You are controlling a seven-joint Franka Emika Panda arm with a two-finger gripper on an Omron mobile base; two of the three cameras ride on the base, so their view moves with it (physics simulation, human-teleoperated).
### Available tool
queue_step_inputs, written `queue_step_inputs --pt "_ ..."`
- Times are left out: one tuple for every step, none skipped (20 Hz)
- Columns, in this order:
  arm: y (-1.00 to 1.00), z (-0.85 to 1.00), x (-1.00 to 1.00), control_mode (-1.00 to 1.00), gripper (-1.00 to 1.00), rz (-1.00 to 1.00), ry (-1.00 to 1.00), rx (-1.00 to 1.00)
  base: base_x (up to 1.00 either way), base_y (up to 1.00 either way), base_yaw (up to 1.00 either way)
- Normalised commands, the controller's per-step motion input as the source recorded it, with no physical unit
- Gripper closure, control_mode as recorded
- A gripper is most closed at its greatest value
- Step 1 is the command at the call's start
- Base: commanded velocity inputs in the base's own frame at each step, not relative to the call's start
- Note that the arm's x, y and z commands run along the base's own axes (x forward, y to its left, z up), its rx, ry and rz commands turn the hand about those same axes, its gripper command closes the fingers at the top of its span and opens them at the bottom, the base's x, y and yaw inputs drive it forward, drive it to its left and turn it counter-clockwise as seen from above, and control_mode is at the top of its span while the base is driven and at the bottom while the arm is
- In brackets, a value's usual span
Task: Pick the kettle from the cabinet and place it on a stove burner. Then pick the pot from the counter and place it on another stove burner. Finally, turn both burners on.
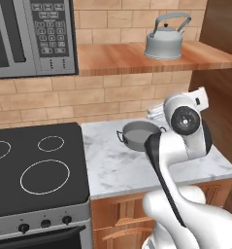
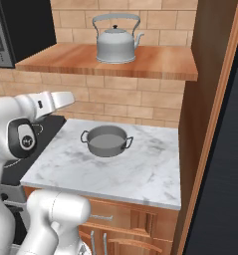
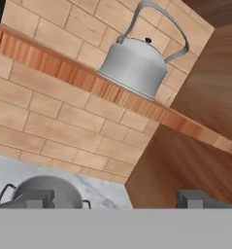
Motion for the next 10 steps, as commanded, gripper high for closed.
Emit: queue_step_inputs --pt "0.0 0.25 0.0 -1.0 -1.0 -0.08 -0.1 -0.05 0.0 0.0 0.0" --pt "0.0 0.25 0.0 -1.0 -1.0 -0.08 -0.1 -0.04 0.0 0.0 0.0" --pt "0.0 0.28 0.0 -1.0 -1.0 -0.1 -0.07 -0.02 0.0 0.0 0.0" --pt "0.0 0.32 0.0 -1.0 -1.0 -0.1 -0.08 -0.01 0.0 0.0 0.0" --pt "0.0 0.31 0.0 -1.0 -1.0 -0.1 -0.08 -0.01 0.0 0.0 0.0" --pt "0.0 0.32 0.0 -1.0 -1.0 -0.1 -0.09 0.0 0.0 0.0 0.0" --pt "0.0 0.34 0.0 -1.0 -1.0 -0.1 -0.09 0.0 0.0 0.0 0.0" --pt "0.0 0.34 0.0 -1.0 -1.0 -0.1 -0.1 0.0 0.0 0.0 0.0" --pt "0.0 0.35 0.0 -1.0 -1.0 -0.1 -0.1 0.0 0.0 0.0 0.0" --pt "0.0 0.36 0.0 -1.0 -1.0 -0.1 -0.1 0.0 0.0 0.0 0.0"
